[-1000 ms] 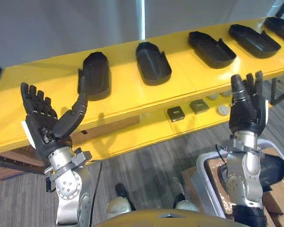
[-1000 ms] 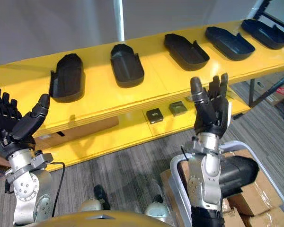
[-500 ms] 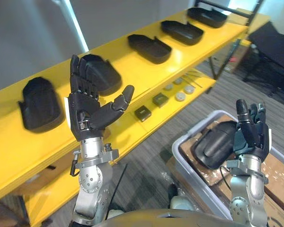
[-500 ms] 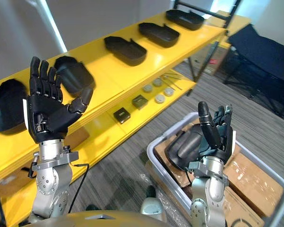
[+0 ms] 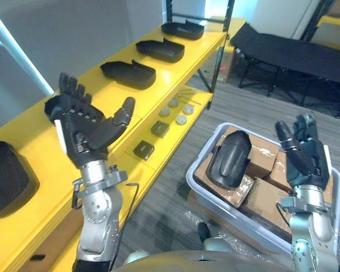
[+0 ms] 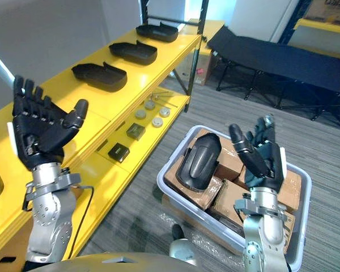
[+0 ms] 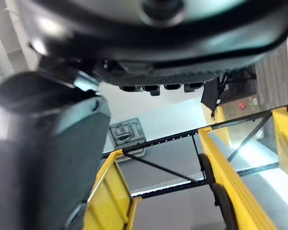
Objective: Walk over and take three plastic housings, then place them on the shelf
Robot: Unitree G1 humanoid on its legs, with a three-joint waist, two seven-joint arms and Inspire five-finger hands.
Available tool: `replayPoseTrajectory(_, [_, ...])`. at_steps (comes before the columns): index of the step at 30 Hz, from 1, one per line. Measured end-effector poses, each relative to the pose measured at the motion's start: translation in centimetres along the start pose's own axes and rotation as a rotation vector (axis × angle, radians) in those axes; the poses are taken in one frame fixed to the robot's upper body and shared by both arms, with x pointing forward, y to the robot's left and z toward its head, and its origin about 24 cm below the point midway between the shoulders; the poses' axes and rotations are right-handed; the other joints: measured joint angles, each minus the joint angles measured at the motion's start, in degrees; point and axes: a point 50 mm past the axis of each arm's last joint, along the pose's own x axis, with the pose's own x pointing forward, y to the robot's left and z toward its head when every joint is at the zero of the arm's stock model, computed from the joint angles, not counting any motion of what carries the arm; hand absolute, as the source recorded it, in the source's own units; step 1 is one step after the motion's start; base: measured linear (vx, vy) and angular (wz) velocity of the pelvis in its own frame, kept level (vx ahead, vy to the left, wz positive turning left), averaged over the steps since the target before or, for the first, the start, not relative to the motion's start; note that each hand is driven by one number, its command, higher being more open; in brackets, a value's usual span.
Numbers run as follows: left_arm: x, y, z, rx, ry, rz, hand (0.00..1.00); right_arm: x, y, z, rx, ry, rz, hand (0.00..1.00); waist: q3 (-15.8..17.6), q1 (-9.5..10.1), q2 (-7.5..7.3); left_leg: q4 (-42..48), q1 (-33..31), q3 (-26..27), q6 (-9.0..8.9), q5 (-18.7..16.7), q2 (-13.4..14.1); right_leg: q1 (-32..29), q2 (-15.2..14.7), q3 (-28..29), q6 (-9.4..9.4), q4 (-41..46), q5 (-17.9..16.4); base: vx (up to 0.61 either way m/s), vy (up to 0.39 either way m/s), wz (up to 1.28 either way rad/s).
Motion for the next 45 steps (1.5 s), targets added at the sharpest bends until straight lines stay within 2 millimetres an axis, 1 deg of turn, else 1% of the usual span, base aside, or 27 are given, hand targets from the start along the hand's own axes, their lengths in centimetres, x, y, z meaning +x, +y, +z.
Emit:
replayPoseTrajectory(2, [0.3, 0.6, 0.3, 0.008, -0.018, 0.024, 1.0, 0.7, 1.0, -0.6, 0.005, 0.008, 0.04, 1.0, -0.09, 1.13, -0.55, -0.18, -0.72, 0.09, 0.71, 0.23, -1.11, -0.62, -1.21, -0.09, 0.69, -0.45, 0.49, -0.02, 0.129, 0.05])
replayPoseTrajectory(6, [0.4, 0.3, 0.3, -0.023, -0.02, -0.013, 1.0, 1.0, 1.0, -2.6, 0.041, 0.084, -0.011, 1.0, 0.33, 2.34, -0.45, 1.14, -2.23, -2.56, 1.39, 0.45, -1.93, -1.23, -2.02, -2.16, 1.04, 2.19, -0.34, 0.05, 0.068, 0.24])
replayPoseTrajectory(9, [0.3, -0.7, 0.3, -0.067, -0.014, -0.076, 1.0, -0.1, 0.7, -4.2, 0.076, 0.155, -0.093, 1.0, 4.29, 2.15, 0.03, 3.18, -0.27, -4.9, 2.25, -1.36, -1.72, -3.29, -1.32, -2.53, 0.94, 12.9, -3.28, -0.01, 0.081, 0.04])
replayPoseTrajectory(11, [0.3, -1.0, 0.5, -0.083, -0.019, -0.122, 1.0, -0.9, 1.0, -4.9, 0.115, 0.173, -0.13, 1.0, 7.79, 1.66, -0.91, 4.12, 2.26, -3.36, 3.02, -2.02, -1.87, -5.26, -1.28, -2.59, 1.25, 20.29, -3.51, -0.16, 0.103, -0.42])
replayPoseTrajectory(13, [0.3, -0.9, 0.9, -0.096, -0.024, -0.123, 1.0, -2.4, 1.1, -5.4, 0.138, 0.21, -0.138, 1.0, 9.1, 2.37, -3.11, 4.74, 3.61, 1.14, 4.21, -2.67, -2.88, -6.07, -3.39, -8.42, 4.04, 18.67, -0.24, -0.26, 0.106, -1.08])
replayPoseTrajectory(14, [0.4, -0.5, 1.0, -0.087, -0.035, -0.095, 1.0, -2.5, 1.4, -5.3, 0.139, 0.212, -0.102, 1.0, 9.74, 2.67, -2.49, 4.08, 3.2, 4.88, 5.73, -2.2, -1.88, -6.52, -4.57, -14.73, 4.21, 15.85, 2.28, -0.28, 0.049, -1.13])
replayPoseTrajectory(15, [0.6, -0.3, 1.1, -0.083, -0.039, -0.079, 1.0, -2.4, 1.6, -5.2, 0.14, 0.208, -0.089, 1.0, 9.9, 2.37, -2.77, 3.65, 3.11, 6.0, 6.44, -1.86, -2.12, -7.3, -5.79, -18.15, 2.18, 18.45, 0.89, -0.37, 0.066, -1.09])
replayPoseTrajectory(16, [0.7, 0.0, 1.1, -0.077, -0.044, -0.047, 1.0, -2.1, 2.0, -5.0, 0.139, 0.197, -0.065, 1.0, 9.81, 2.32, -3.23, 2.71, 3.06, 8.49, 7.77, -1.45, -2.13, -8.48, -8.14, -22.94, -2.54, 26.22, -3.17, -0.33, 0.083, -0.9])
replayPoseTrajectory(17, [0.9, 0.5, 1.3, -0.07, -0.053, -0.024, 1.0, -1.6, 2.6, -4.9, 0.135, 0.186, -0.028, 1.0, 10.02, 2.48, -2.82, 1.53, 2.99, 10.3, 8.74, -0.52, -2.05, -8.55, -10.88, -25.85, -4.96, 34.16, -7.34, -0.3, 0.096, -0.85])
replayPoseTrajectory(19, [1.1, 1.3, 1.4, -0.088, -0.053, 0.007, 1.0, -0.5, 4.1, -4.9, 0.144, 0.172, 0.038, 1.0, 9.88, 2.91, -2.5, 0.57, 2.54, 12.61, 8.94, 0.88, -0.96, -6.95, -14.7, -28.83, -7.2, 42.72, -11.78, -0.18, 0.042, -0.74])
replayPoseTrajectory(21, [1.0, 1.8, 1.5, -0.095, -0.049, 0.03, 1.0, 0.6, 5.9, -5.4, 0.156, 0.169, 0.092, 1.0, 9.42, 4.12, -2.32, 0.55, 0.85, 15.05, 8.02, 2.13, 0.92, -4.1, -17.59, -30.08, -7.79, 45.94, -13.85, -0.15, -0.046, -0.84])
replayPoseTrajectory(22, [0.8, 2.0, 1.4, -0.101, -0.039, 0.037, 1.0, 0.9, 6.9, -5.9, 0.145, 0.181, 0.117, 1.0, 8.8, 5.44, -2.94, 0.64, -0.56, 16.63, 6.87, 3.28, 2.02, -2.42, -18.89, -29.97, -7.55, 45.41, -14.23, -0.15, -0.198, -0.9])
replayPoseTrajectory(23, [0.2, 2.4, 1.1, -0.117, -0.015, 0.049, 1.0, 0.7, 7.7, -6.3, 0.134, 0.198, 0.146, 1.0, 8.68, 6.07, -3.09, 3.16, -3.21, 18.02, 6.31, 4.1, 4.74, 0.59, -19.94, -29.73, -6.65, 42.14, -14.12, -0.14, -0.295, -0.94])
replayPoseTrajectory(24, [-0.3, 2.8, 0.8, -0.131, 0.014, 0.072, 1.0, 0.3, 8.1, -6.5, 0.134, 0.211, 0.164, 1.0, 8.57, 5.99, -3.31, 6.32, -5.16, 18.22, 6.33, 4.12, 7.09, 3.12, -20.25, -30.08, -4.32, 37.82, -13.56, -0.14, -0.403, -0.83])
replayPoseTrajectory(26, [-0.9, 3.0, 0.4, -0.138, 0.043, 0.105, 1.0, -0.3, 8.1, -6.8, 0.135, 0.239, 0.19, 1.0, 8.39, 5.89, -3.73, 9.5, -7.06, 17.93, 5.7, 4.52, 10.34, 6.41, -18.68, -31.53, 2.59, 28.3, -15.31, -0.14, -0.389, -0.7])
replayPoseTrajectory(27, [-1.3, 3.1, 0.1, -0.143, 0.062, 0.127, 1.0, -0.8, 7.9, -7.1, 0.131, 0.274, 0.207, 1.0, 8.13, 5.92, -4.08, 9.7, -7.61, 17.0, 4.64, 5.98, 11.65, 7.97, -15.52, -31.88, 5.03, 22.45, -17.83, -0.17, -0.452, -0.89])
replayPoseTrajectory(29, [-2.2, 2.8, -0.4, -0.16, 0.104, 0.159, 1.0, -1.4, 7.0, -7.5, 0.102, 0.32, 0.214, 1.0, 7.25, 5.52, -2.68, 6.89, -8.89, 11.33, 3.12, 8.71, 13.29, 8.51, -10.37, -30.88, 4.09, 15.47, -18.03, -0.13, -0.434, -1.03])
replayPoseTrajectory(30, [-2.8, 2.2, -0.8, -0.183, 0.14, 0.151, 1.0, -2.0, 6.2, -7.7, 0.08, 0.35, 0.209, 1.0, 6.96, 4.5, -1.79, 4.0, -8.93, 7.45, 3.21, 11.34, 13.78, 8.45, -7.71, -29.96, 2.02, 12.73, -16.66, -0.05, -0.314, -0.85])
replayPoseTrajectory(31, [-3.1, 1.5, -1.1, -0.198, 0.162, 0.127, 1.0, -2.5, 5.1, -7.7, 0.056, 0.366, 0.192, 1.0, 6.85, 3.9, -1.96, 2.16, -8.77, 4.24, 3.08, 14.5, 13.79, 8.53, -6.11, -28.82, 0.63, 10.66, -15.7, -0.03, -0.325, -0.64])
replayPoseTrajectory(32, [-3.2, 1.2, -1.2, -0.205, 0.17, 0.116, 1.0, -2.7, 4.6, -7.6, 0.044, 0.369, 0.181, 1.0, 6.84, 3.88, -2.01, 1.96, -8.89, 3.06, 3.01, 15.4, 13.77, 8.56, -5.5, -27.99, 0.04, 9.8, -15.29, -0.02, -0.222, -0.62])
replayPoseTrajectory(33, [-3.4, 0.9, -1.4, -0.21, 0.179, 0.093, 1.0, -2.8, 3.7, -7.4, 0.025, 0.37, 0.157, 1.0, 6.93, 4.01, -2.2, 2.34, -9.07, 0.5, 1.38, 14.73, 12.51, 8.65, -4.98, -26.55, -0.78, 8.04, -14.42, 0.0, -0.164, -0.53])
replayPoseTrajectory(34, [-3.4, 0.8, -1.5, -0.209, 0.184, 0.075, 1.0, -2.7, 3.0, -7.2, 0.025, 0.365, 0.136, 1.0, 7.17, 4.23, -2.59, 2.89, -9.27, -1.17, -0.16, 13.31, 10.31, 8.66, -5.06, -25.9, -1.07, 7.16, -13.88, 0.02, -0.075, -0.56])
replayPoseTrajectory(35, [-3.5, 0.8, -1.8, -0.203, 0.194, 0.055, 1.0, -2.7, 2.4, -6.9, 0.028, 0.354, 0.112, 1.0, 7.12, 4.3, -2.5, 2.23, -9.48, -2.56, -0.25, 11.01, 6.97, 8.63, -5.52, -25.23, -1.06, 6.71, -13.45, 0.03, -0.038, -0.35])
replayPoseTrajectory(37, [-3.7, 1.0, -2.2, -0.202, 0.208, 0.04, 1.0, -2.6, 1.8, -6.5, 0.009, 0.334, 0.104, 1.0, 6.09, 4.34, -1.21, -3.09, -7.75, -1.72, 0.93, 10.23, 3.51, 7.73, -5.69, -25.11, -0.89, 7.32, -13.36, 0.05, 0.021, -0.24])
replayPoseTrajectory(38, [-3.8, 1.2, -2.5, -0.222, 0.221, 0.041, 1.0, -2.3, 2.0, -6.3, -0.002, 0.314, 0.109, 1.0, 5.79, 4.46, -1.5, -6.13, -6.58, -1.53, 0.15, 11.0, 2.17, 6.88, -6.21, -24.97, -0.3, 7.61, -13.04, 0.07, 0.038, -0.21])
replayPoseTrajectory(42, [-4.1, 1.5, -3.6, -0.189, 0.272, 0.031, 1.0, -0.6, 3.3, -6.8, -0.019, 0.289, 0.117, 1.0, 5.53, 4.7, -2.07, -7.71, -5.2, -0.44, 0.42, 11.14, 0.08, 6.41, -8.02, -25.02, 1.28, 7.68, -12.04, 0.03, 0.063, -0.14])
replayPoseTrajectory(45, [-3.9, 1.5, -3.8, -0.141, 0.295, -0.006, 1.0, 0.0, 2.9, -7.9, -0.034, 0.326, 0.08, 1.0, 5.2, 5.7, -2.32, -8.69, -3.67, -0.3, 0.73, 11.21, -0.74, 7.96, -8.7, -26.6, 2.01, 6.59, -11.16, 0.0, 0.061, 0.03])
